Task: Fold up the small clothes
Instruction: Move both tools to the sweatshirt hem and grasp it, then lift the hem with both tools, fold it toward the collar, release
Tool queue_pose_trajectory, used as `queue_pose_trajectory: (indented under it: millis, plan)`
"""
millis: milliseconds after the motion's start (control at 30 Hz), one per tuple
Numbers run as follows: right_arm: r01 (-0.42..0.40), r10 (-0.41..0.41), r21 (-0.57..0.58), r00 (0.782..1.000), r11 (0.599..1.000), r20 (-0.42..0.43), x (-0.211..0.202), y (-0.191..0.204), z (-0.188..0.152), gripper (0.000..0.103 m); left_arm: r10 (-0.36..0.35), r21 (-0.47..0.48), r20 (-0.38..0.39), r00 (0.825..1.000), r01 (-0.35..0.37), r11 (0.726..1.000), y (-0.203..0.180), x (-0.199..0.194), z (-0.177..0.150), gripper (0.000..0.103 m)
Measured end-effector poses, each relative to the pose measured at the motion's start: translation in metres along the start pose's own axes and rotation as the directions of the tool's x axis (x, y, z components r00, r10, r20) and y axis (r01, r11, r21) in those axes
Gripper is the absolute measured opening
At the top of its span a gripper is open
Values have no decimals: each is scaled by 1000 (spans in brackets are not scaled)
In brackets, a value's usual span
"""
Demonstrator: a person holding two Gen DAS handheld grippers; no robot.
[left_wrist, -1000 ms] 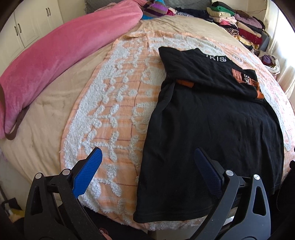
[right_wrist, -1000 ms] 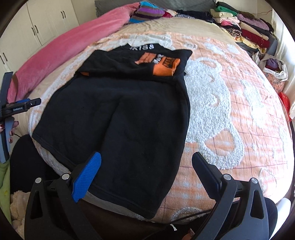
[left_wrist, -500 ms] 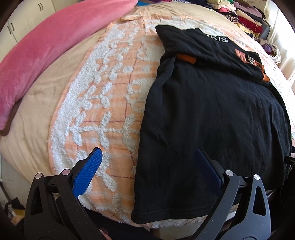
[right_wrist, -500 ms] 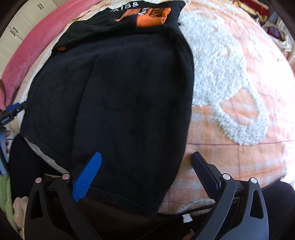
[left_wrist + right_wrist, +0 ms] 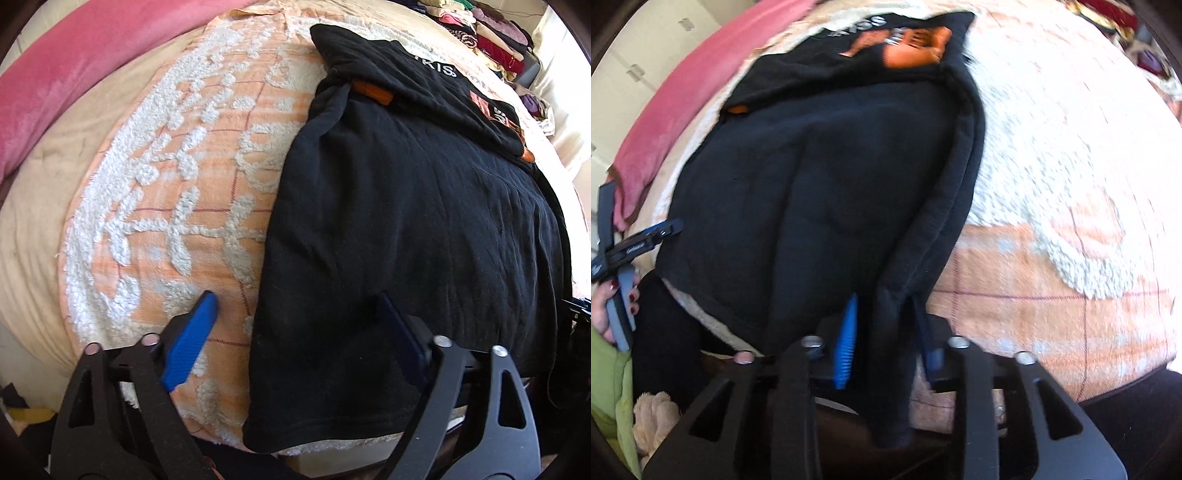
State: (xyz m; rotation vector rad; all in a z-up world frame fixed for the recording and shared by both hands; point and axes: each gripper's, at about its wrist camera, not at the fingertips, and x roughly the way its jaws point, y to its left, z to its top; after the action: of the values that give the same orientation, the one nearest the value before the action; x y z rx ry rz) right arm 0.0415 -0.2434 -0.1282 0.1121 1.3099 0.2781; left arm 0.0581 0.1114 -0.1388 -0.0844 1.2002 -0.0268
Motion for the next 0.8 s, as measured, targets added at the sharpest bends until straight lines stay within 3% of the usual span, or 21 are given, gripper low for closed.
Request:
queue_pose_trajectory:
  millis: [67, 167, 200, 300, 400, 500, 800]
  plan:
    - [-5, 5, 15, 1000, 1000, -11, 2, -3, -1, 47, -8, 8, 1, 1000, 8, 1000, -2, 1, 0, 68]
    - [-8, 8, 11, 1000, 1000, -20, 1, -3, -4, 46, -30, 4, 5, 1000, 30, 1000, -3, 1, 0, 46]
    - [-16, 16, 9, 1000, 1000, -23, 1, -3, -4, 41, -35, 4, 8, 999, 35, 999, -3, 1, 0, 32]
    - [-77, 77, 13, 997, 997, -14, 1, -6, -3, 23, -49, 11, 18, 999, 49, 999, -5, -2, 1, 9]
    - [-167, 166, 35, 986, 985, 33, -9, -12, -4, 13, -48, 49, 50, 998, 45, 998, -11, -13, 2, 5]
    - [-246, 240, 47, 965, 968, 102, -25, -20, -5, 13, -78, 55, 91, 993, 73, 996, -12, -29, 5, 4]
    - [-331, 328, -43, 897, 943, 297, -80, -30, 24, 9, -185, -11, 191, 964, 191, 982, 3, -67, 34, 4]
